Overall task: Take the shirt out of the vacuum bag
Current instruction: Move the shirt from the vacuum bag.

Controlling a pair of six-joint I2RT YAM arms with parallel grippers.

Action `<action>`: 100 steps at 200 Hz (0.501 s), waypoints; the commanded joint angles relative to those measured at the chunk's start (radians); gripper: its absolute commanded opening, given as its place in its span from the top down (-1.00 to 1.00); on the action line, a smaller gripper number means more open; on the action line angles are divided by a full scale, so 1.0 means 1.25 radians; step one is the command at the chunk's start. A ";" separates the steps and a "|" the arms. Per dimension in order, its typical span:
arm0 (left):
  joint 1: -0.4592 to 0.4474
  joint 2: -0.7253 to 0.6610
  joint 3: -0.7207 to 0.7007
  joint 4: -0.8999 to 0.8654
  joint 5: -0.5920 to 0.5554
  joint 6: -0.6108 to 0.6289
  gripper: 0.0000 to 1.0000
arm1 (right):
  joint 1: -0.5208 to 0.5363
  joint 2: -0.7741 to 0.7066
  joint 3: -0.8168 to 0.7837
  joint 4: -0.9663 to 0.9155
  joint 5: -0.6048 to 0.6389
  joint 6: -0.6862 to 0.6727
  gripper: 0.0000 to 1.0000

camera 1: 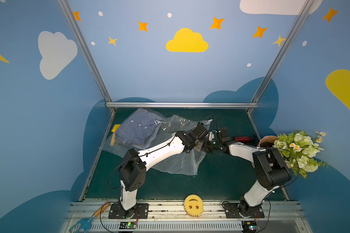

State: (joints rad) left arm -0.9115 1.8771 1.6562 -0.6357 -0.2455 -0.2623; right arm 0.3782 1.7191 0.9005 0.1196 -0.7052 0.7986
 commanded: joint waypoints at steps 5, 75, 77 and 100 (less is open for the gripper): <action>0.002 -0.030 0.034 -0.002 -0.017 0.012 0.93 | 0.022 0.053 0.040 0.094 -0.006 0.047 0.08; -0.003 -0.022 0.126 0.001 -0.009 0.039 0.93 | 0.070 0.217 0.107 0.256 -0.018 0.162 -0.03; -0.003 -0.022 0.129 0.001 -0.006 0.040 0.93 | 0.072 0.218 0.112 0.254 -0.015 0.161 -0.04; -0.011 -0.022 0.142 0.015 0.032 0.057 0.93 | 0.091 0.252 0.174 0.218 0.005 0.163 -0.15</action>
State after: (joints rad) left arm -0.9123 1.8755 1.8030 -0.6422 -0.2466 -0.2272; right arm 0.4671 2.0079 1.0309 0.3668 -0.7139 0.9749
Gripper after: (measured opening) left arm 0.047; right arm 0.537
